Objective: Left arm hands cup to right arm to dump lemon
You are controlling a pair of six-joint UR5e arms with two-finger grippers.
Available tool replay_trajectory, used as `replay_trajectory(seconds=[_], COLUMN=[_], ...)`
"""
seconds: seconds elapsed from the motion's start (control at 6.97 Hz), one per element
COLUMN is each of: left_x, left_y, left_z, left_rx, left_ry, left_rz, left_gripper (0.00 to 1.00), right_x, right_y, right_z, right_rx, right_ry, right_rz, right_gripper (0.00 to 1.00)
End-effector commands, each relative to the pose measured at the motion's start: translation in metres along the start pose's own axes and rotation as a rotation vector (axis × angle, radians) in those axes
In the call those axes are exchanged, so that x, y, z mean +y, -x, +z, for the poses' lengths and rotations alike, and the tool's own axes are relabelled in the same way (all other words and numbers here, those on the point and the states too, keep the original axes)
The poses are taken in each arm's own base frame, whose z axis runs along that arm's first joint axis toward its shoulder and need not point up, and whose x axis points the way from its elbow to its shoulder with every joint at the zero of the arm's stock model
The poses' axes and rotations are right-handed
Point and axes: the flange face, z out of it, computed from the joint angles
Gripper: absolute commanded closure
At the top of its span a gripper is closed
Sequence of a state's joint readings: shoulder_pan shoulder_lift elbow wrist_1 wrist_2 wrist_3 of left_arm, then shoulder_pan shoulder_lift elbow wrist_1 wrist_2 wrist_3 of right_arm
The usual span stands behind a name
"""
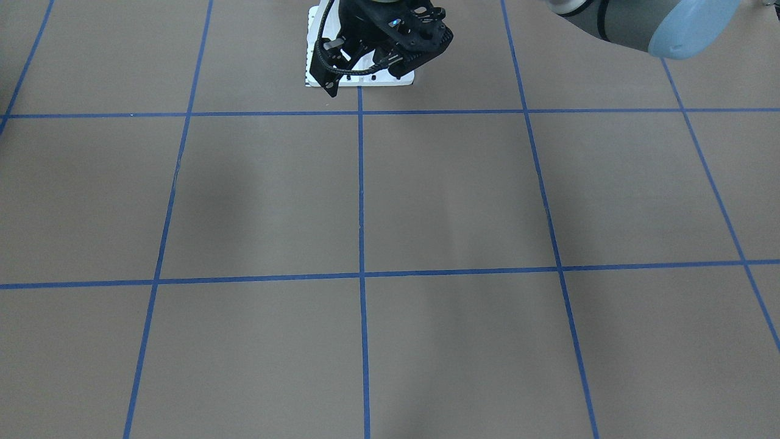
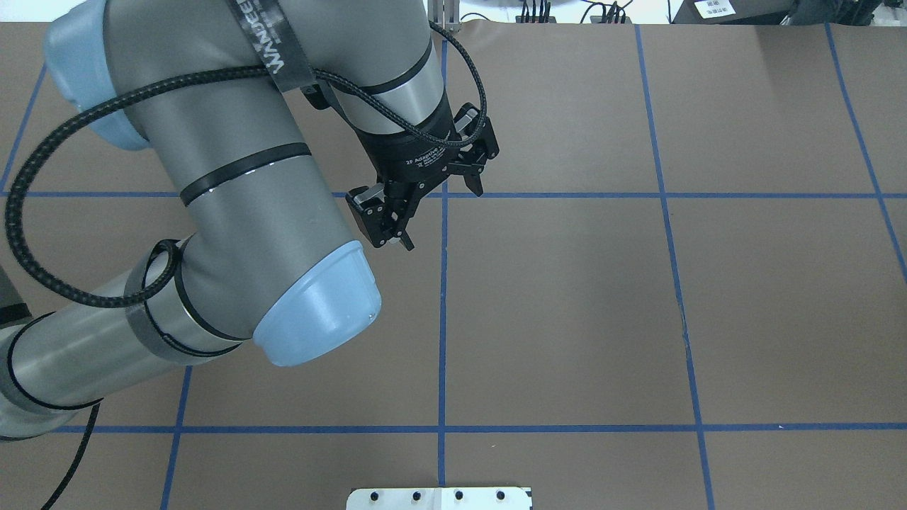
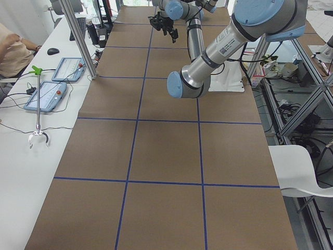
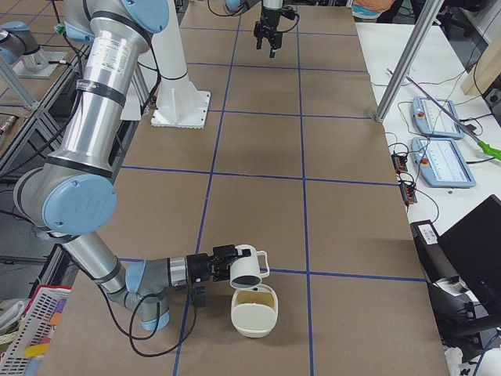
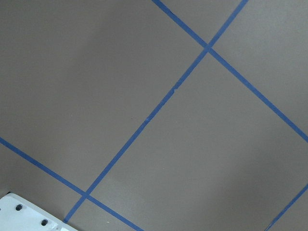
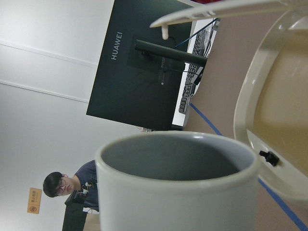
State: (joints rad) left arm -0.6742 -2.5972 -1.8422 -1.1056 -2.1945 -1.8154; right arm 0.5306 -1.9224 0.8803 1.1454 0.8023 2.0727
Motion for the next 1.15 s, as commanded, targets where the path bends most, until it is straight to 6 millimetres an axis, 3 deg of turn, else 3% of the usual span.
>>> replay_trajectory(seconds=[0.0,0.14,0.43,0.57,0.72,0.86,1.0], left_x=[0.006,0.016,0.025,0.025,0.025,0.031,0.03], left_y=[0.0,0.001,0.001,0.0,0.001,0.001,0.0], left_z=[0.005,0.012,0.017,0.017,0.019,0.021,0.021], left_rx=[-0.006,-0.01,-0.01,-0.01,-0.013,-0.015,-0.015], left_ry=[0.004,0.005,-0.008,-0.008,-0.008,-0.002,-0.003], left_rz=[0.006,-0.02,-0.013,-0.013,-0.012,-0.011,-0.015], left_gripper=[0.0,0.0,0.0,0.0,0.0,0.0,0.0], right_x=[0.015,0.039,0.041,0.037,0.025,0.011,0.005], right_y=[-0.009,-0.011,-0.002,0.011,0.039,0.061,0.058], right_z=[0.019,0.041,0.055,0.068,0.112,0.137,0.125], right_rx=[0.038,0.068,0.116,0.133,0.151,0.152,0.157], right_ry=[-0.017,0.0,0.035,0.057,0.059,0.109,0.096], right_rz=[-0.149,-0.231,-0.305,-0.313,-0.313,-0.307,-0.298], right_gripper=[1.0,1.0,1.0,1.0,1.0,1.0,1.0])
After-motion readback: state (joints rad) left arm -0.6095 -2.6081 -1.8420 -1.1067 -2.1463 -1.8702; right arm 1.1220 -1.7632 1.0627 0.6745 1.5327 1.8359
